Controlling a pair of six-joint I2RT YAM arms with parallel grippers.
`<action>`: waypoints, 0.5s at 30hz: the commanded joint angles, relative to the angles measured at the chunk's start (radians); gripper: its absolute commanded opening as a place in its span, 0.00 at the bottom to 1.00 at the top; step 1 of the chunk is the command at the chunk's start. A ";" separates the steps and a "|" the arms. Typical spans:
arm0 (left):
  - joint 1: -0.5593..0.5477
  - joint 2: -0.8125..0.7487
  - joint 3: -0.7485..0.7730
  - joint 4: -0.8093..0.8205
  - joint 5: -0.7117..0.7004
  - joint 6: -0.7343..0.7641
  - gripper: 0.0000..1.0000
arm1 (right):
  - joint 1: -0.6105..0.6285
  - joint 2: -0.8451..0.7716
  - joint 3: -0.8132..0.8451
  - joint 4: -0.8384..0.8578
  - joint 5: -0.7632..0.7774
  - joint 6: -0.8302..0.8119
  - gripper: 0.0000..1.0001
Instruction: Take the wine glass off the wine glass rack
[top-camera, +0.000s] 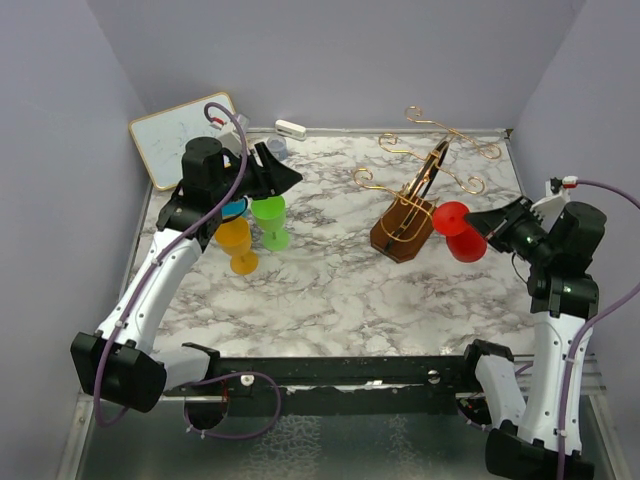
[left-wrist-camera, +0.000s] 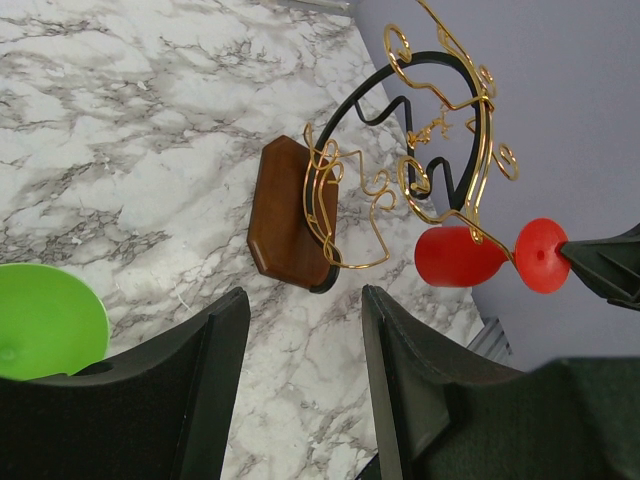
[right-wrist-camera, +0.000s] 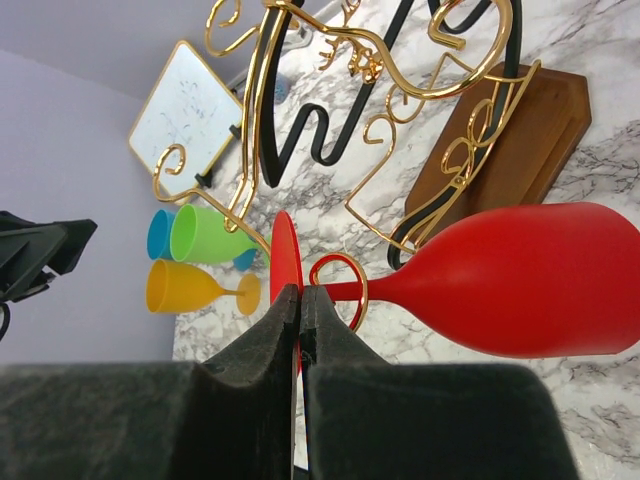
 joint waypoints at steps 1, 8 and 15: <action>0.005 -0.037 0.009 -0.010 -0.001 -0.002 0.52 | -0.004 -0.034 0.032 -0.007 0.024 0.022 0.01; 0.004 -0.045 0.013 -0.016 -0.001 -0.004 0.52 | -0.004 -0.071 0.039 -0.015 0.033 0.053 0.01; 0.005 -0.053 0.013 -0.018 -0.004 -0.007 0.52 | -0.004 -0.082 0.034 -0.018 -0.016 0.070 0.01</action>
